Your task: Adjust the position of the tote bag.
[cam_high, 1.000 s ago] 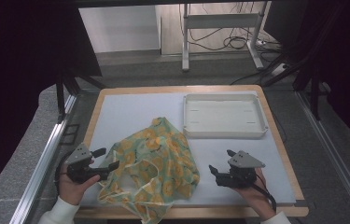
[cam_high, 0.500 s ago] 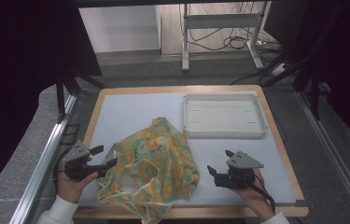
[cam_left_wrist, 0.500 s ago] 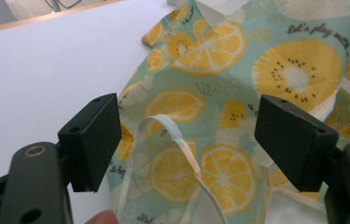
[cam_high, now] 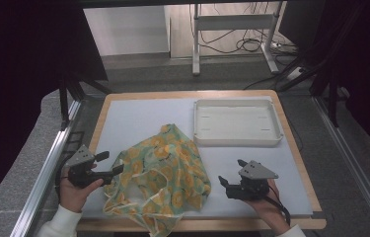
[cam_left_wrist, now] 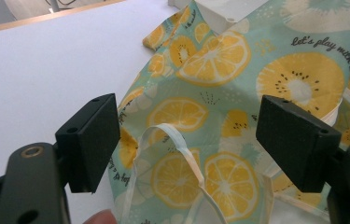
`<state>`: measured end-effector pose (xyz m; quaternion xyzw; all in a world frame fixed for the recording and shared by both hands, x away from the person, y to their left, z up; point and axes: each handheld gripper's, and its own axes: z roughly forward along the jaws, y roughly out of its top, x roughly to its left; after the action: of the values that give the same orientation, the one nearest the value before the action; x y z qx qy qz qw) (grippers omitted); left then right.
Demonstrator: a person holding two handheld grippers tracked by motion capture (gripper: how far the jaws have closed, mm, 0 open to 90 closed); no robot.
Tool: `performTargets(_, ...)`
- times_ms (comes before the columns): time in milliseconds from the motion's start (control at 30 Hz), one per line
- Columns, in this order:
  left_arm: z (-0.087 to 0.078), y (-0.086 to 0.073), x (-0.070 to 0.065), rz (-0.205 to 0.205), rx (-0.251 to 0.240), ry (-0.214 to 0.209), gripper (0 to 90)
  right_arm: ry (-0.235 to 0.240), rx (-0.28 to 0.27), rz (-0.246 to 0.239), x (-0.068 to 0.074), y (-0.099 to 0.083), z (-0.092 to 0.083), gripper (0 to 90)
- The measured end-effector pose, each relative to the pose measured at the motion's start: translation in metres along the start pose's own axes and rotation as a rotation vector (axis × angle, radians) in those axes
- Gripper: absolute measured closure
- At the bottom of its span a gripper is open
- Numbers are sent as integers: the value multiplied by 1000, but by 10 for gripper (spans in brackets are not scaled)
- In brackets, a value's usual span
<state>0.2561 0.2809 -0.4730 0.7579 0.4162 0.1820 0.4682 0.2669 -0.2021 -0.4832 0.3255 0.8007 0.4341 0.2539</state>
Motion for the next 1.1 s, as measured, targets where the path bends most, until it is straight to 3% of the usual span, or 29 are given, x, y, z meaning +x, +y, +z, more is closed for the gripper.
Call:
performTargets(167, -7, -1, -4, 2, -10, -40, 217, 4, 2, -4, 3, 0, 0, 163)
performTargets(333, -4, -1, -11, 24, 23, -86, 195, 5, 15, 0, 3, -1, 2, 163)
performTargets(700, 20, -8, -16, 45, 131, -63, 92, 5, 14, -5, 3, -1, 1, 163)
performTargets(800, 20, -10, -16, 61, 131, -64, 84, 1, 20, -6, 2, -1, 1, 163)
performTargets(1100, 9, -4, -7, 46, 79, -65, 127, -4, 14, 0, 1, 0, 0, 165)
